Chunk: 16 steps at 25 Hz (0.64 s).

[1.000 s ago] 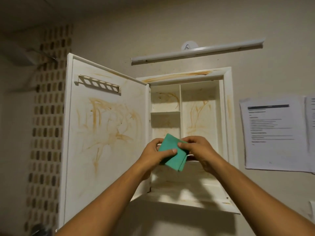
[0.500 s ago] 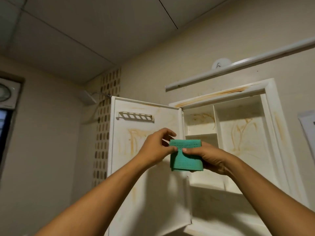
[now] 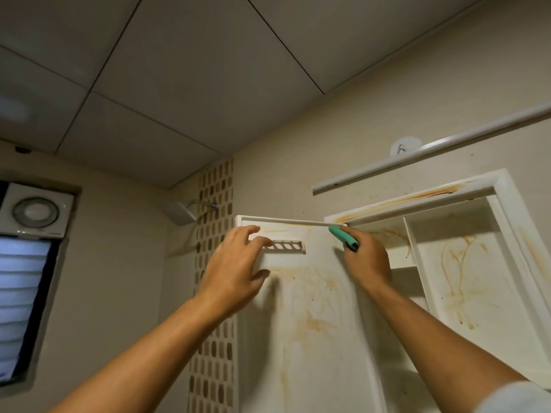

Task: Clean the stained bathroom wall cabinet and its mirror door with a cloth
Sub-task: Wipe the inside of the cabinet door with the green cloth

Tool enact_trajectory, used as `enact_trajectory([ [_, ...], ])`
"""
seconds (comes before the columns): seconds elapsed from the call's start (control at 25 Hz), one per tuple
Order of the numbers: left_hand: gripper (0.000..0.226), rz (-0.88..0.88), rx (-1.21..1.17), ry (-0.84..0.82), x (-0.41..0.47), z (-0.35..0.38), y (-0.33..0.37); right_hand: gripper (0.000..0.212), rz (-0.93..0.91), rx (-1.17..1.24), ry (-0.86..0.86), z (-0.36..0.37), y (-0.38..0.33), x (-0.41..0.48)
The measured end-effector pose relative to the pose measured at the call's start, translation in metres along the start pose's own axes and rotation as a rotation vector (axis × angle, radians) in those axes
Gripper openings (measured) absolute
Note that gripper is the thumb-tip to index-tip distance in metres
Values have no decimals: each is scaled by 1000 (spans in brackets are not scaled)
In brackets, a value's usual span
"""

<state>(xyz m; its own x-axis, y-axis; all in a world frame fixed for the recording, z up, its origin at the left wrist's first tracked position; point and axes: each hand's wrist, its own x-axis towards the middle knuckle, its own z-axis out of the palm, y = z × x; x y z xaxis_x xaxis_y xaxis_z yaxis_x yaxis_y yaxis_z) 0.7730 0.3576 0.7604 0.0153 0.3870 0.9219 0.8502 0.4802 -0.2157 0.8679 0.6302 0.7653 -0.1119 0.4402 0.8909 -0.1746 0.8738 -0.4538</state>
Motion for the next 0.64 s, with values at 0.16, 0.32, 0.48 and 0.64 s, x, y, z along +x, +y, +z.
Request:
enact_trajectory([
  [0.16,66,-180,-448,-87,-14,1,-20,61,39,-92,-52,45,12,-26],
  [0.32,64,-306,-756,-64,-23,5,-29,64,160,-97,111,98,-21,-82],
  [0.48,70,-367,-884,-70,-31,10,-32,69,-379,-208,-52,127,-74,-109],
  [0.64,82,-400,-933,-119,-30,13,-44,65,-681,-510,-106,70,6,-57],
])
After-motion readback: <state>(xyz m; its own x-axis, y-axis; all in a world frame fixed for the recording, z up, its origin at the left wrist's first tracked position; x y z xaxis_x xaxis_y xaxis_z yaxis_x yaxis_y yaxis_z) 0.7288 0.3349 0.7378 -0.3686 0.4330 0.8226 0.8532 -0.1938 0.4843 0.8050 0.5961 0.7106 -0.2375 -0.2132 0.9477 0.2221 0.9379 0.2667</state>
